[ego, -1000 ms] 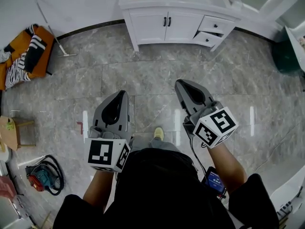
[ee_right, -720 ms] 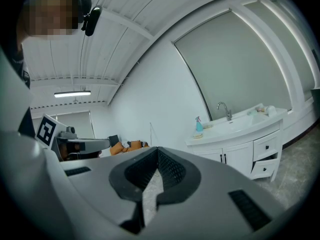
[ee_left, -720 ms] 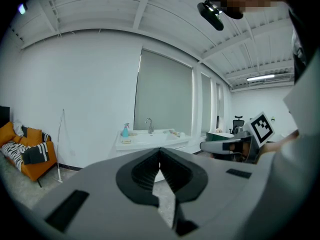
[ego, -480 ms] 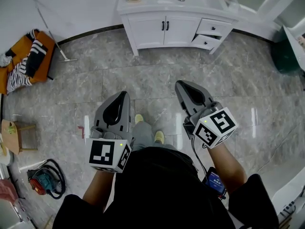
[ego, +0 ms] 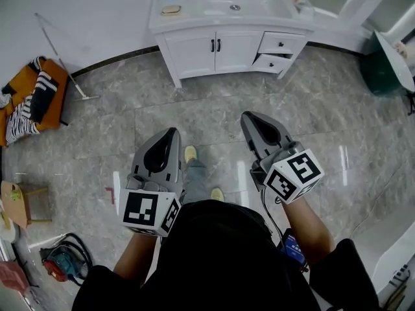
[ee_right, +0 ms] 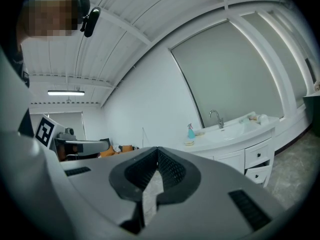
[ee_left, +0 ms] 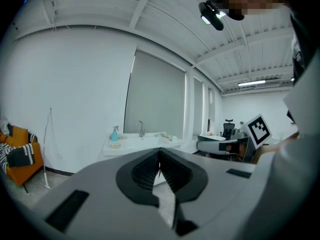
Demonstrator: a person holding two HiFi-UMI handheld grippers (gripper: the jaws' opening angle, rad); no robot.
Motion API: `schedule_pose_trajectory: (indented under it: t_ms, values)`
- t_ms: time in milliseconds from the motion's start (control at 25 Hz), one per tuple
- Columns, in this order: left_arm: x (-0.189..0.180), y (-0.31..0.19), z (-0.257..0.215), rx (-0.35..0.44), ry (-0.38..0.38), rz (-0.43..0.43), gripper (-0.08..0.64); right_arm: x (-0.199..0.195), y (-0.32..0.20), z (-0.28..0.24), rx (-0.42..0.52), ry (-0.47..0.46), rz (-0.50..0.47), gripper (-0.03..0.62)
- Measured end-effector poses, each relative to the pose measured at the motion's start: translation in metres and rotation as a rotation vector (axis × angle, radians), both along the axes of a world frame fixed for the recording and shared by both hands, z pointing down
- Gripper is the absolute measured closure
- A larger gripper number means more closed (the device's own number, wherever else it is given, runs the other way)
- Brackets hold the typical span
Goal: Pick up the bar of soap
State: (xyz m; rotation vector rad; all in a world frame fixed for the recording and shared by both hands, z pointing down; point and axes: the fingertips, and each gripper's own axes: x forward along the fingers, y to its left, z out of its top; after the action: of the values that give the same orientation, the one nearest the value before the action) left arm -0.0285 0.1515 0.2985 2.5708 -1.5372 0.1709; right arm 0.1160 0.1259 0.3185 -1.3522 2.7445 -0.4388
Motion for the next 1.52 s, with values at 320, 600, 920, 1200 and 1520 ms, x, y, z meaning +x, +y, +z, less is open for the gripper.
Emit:
schedule_pose_trajectory:
  t_ms: [320, 600, 920, 1200, 1520]
  values:
    - [-0.001, -0.035, -0.002, 0.002, 0.005, 0.048, 0.549, -0.011, -0.030, 0.002, -0.001, 0.009, 0.010, 0.588]
    - [-0.009, -0.065, 0.005, -0.017, 0.017, 0.065, 0.549, -0.021, -0.059, 0.014, -0.036, 0.007, 0.016, 0.588]
    - [-0.028, -0.100, 0.007, -0.032, 0.031, 0.050, 0.549, -0.041, -0.094, 0.022, -0.063, -0.005, -0.002, 0.588]
    - [-0.035, -0.127, 0.012, -0.042, 0.024, 0.059, 0.549, -0.052, -0.121, 0.030, -0.087, -0.007, -0.004, 0.588]
    - [-0.042, -0.155, 0.020, -0.064, 0.017, 0.067, 0.549, -0.061, -0.144, 0.040, -0.125, -0.014, -0.003, 0.588]
